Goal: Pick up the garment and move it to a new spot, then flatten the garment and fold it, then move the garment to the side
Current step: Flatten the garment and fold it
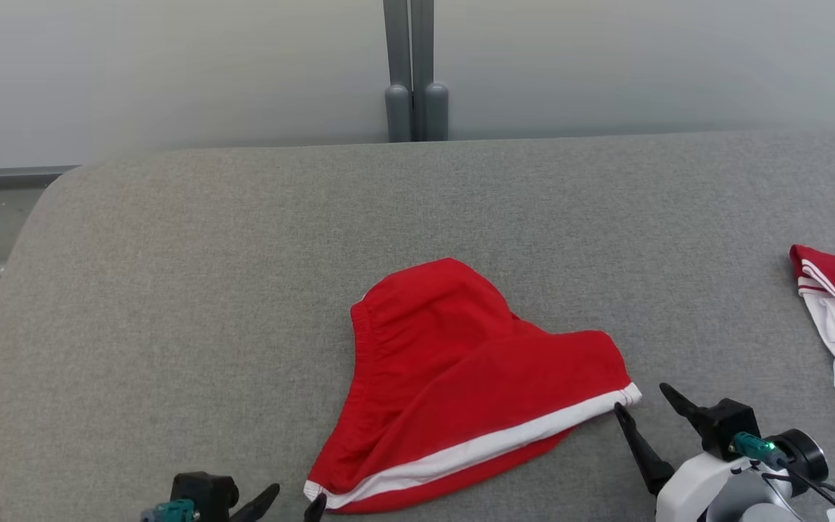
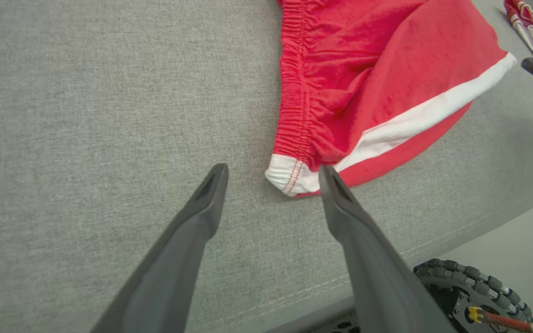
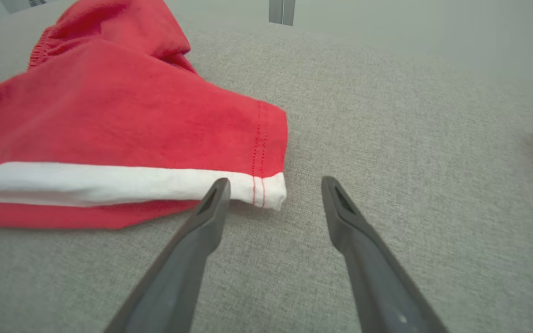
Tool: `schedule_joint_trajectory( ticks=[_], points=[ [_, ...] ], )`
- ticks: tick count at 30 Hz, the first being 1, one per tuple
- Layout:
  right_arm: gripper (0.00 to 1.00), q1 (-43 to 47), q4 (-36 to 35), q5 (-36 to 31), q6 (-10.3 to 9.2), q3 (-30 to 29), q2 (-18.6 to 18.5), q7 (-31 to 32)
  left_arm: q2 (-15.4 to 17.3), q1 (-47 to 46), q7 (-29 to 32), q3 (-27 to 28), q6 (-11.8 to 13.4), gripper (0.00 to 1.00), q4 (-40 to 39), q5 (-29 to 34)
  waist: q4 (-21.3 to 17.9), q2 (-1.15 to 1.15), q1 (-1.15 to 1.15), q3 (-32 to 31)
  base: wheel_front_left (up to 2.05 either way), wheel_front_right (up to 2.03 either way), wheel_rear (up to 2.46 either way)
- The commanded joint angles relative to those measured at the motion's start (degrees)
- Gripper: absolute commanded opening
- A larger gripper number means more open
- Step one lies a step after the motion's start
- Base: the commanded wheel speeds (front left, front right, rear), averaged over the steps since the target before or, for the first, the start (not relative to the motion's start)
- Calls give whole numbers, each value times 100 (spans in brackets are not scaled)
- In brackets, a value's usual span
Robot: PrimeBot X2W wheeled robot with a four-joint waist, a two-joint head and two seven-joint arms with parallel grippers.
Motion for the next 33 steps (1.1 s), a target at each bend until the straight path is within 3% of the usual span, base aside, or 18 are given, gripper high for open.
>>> schedule_joint_trajectory(
  ticks=[1, 11, 29, 30, 31, 32, 33],
  points=[
    [100, -99, 132, 79, -3, 90, -54, 16, 81, -147, 42, -50, 0, 100, -28, -42, 88, 0, 0, 88, 0, 0, 0],
    [100, -505, 676, 376, -3, 575, -129, -173, 111, -416, -14, -393, 0, 100, 117, -215, 118, 0, 0, 222, 0, 0, 0],
    [100, -806, 703, 639, -3, 1003, -130, -422, 170, -806, -153, -975, 0, 100, 514, -664, -7, 0, 0, 373, 0, 0, 0],
    [21, -817, 667, 719, -3, 1047, -134, -431, 181, -816, -144, -1036, 0, 47, 506, -784, -13, 0, 0, 382, 0, 0, 0],
    [0, -823, 639, 791, -3, 1121, -142, -427, 206, -834, -121, -1101, 0, 25, 489, -861, -19, 0, 0, 389, 0, 0, 0],
    [0, -830, 617, 861, -3, 1226, -182, -428, 240, -840, -94, -1210, 0, 0, 459, -948, -28, 0, 0, 395, 0, 0, 0],
    [0, -850, 599, 899, -3, 1257, -251, -430, 265, -841, -79, -1306, 0, 0, 419, -1055, -35, 0, 0, 398, 0, 0, 0]
  ],
)
